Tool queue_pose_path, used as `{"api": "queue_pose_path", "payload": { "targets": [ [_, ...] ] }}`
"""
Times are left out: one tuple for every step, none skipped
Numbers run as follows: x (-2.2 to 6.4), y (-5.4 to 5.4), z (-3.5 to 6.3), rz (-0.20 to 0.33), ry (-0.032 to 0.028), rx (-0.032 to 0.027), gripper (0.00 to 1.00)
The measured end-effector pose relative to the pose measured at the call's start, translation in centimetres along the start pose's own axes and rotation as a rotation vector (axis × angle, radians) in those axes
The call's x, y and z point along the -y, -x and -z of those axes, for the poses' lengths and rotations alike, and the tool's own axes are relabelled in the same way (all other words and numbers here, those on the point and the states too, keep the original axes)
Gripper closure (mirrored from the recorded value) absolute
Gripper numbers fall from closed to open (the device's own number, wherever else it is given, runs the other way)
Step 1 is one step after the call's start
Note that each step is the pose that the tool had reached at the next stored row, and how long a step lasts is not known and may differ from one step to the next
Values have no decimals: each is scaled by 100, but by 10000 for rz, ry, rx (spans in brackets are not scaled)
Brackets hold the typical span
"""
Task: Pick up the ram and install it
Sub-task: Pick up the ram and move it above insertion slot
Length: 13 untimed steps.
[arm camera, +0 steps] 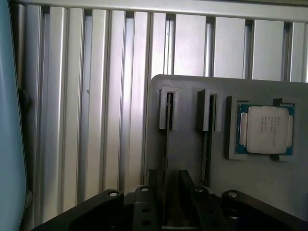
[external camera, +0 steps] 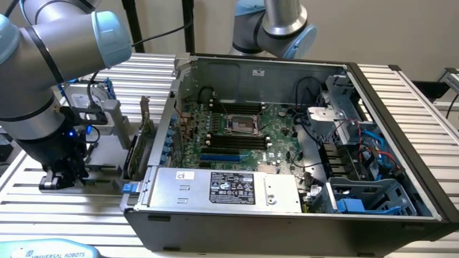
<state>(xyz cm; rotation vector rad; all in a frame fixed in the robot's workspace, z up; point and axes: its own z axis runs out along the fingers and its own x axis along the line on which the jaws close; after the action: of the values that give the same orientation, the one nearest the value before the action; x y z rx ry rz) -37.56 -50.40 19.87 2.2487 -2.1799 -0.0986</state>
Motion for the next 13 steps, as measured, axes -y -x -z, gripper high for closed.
{"api": "queue_pose_path", "payload": {
  "targets": [
    [0, 0, 0, 1, 0, 0, 70],
    [0, 0, 0, 1, 0, 0, 77],
    [0, 0, 0, 0, 0, -1, 77],
    [0, 0, 0, 1, 0, 0, 77],
    [0, 0, 0, 1, 0, 0, 77],
    [0, 0, 0, 1, 0, -1, 77],
    [0, -1, 0, 2, -2, -3, 77],
    [0, -1, 0, 3, -6, -8, 77],
    [1, -1, -1, 3, -11, -11, 77],
    [0, -1, -1, 2, -18, -15, 77],
    [0, -1, -2, 2, -28, -24, 77],
    [0, -1, -2, 2, -37, -35, 77],
    [0, -1, -3, 2, -48, -45, 77]
  ]
}}
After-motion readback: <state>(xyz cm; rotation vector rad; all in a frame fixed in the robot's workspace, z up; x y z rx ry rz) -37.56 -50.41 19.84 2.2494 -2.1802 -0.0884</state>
